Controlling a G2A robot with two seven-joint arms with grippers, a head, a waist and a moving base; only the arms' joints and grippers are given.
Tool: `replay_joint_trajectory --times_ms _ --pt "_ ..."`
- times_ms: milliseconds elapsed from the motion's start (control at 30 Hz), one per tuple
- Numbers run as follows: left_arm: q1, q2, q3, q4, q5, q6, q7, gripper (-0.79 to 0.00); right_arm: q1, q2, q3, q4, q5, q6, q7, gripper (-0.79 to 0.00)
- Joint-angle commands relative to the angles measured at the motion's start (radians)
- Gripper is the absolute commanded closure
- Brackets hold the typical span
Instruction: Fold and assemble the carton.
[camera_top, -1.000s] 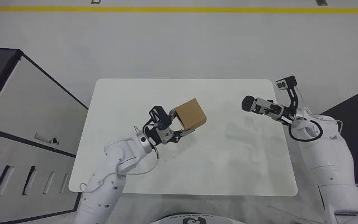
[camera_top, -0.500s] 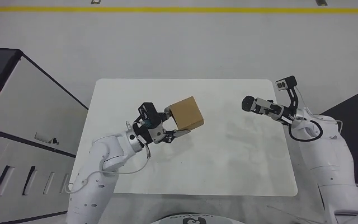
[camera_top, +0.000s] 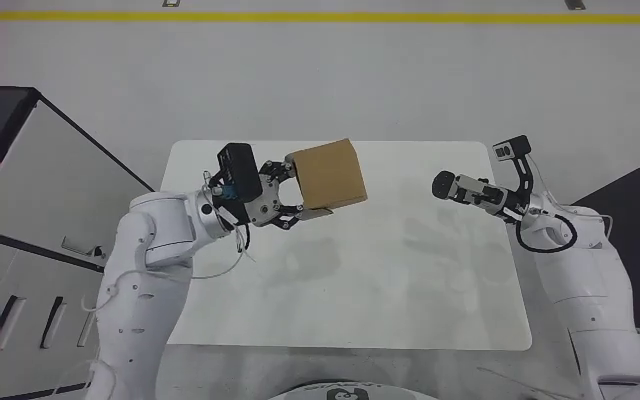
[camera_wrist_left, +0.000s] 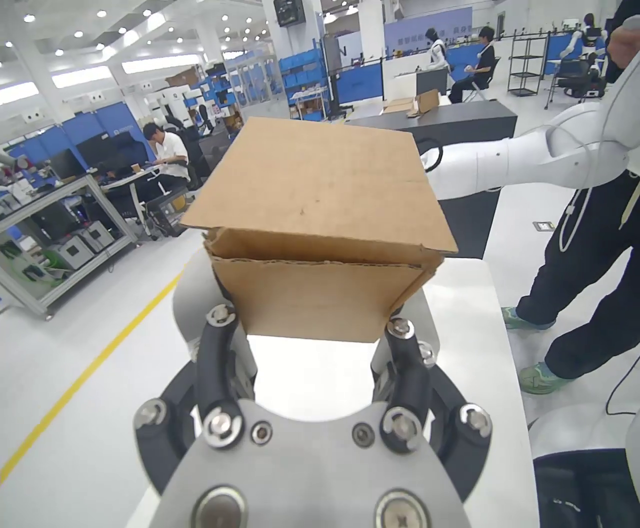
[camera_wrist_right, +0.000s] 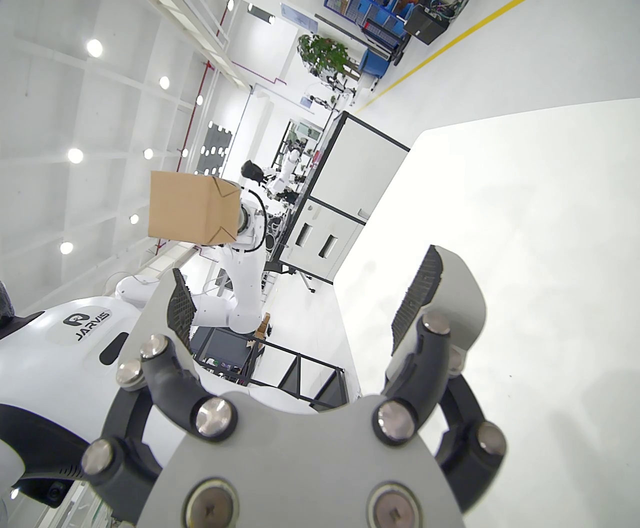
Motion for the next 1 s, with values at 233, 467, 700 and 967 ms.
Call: replay_joint_trajectory --times_ms 233,467,700,967 --pt "-0.004 0.003 0.000 -0.005 -0.014 0.001 -0.019 0.000 0.000 0.000 0.000 0.000 0.000 0.000 0.000 -0.785" --pt "-0.004 0.003 0.000 -0.005 -0.014 0.001 -0.019 0.000 0.000 0.000 0.000 0.000 0.000 0.000 0.000 -0.785" --pt "-0.004 0.003 0.000 -0.005 -0.014 0.001 -0.019 0.000 0.000 0.000 0.000 0.000 0.000 0.000 0.000 -0.785" --pt "0.034 0.029 -0.081 -0.126 -0.166 0.001 -0.044 0.000 0.000 0.000 0.000 0.000 0.000 0.000 0.000 -0.785"
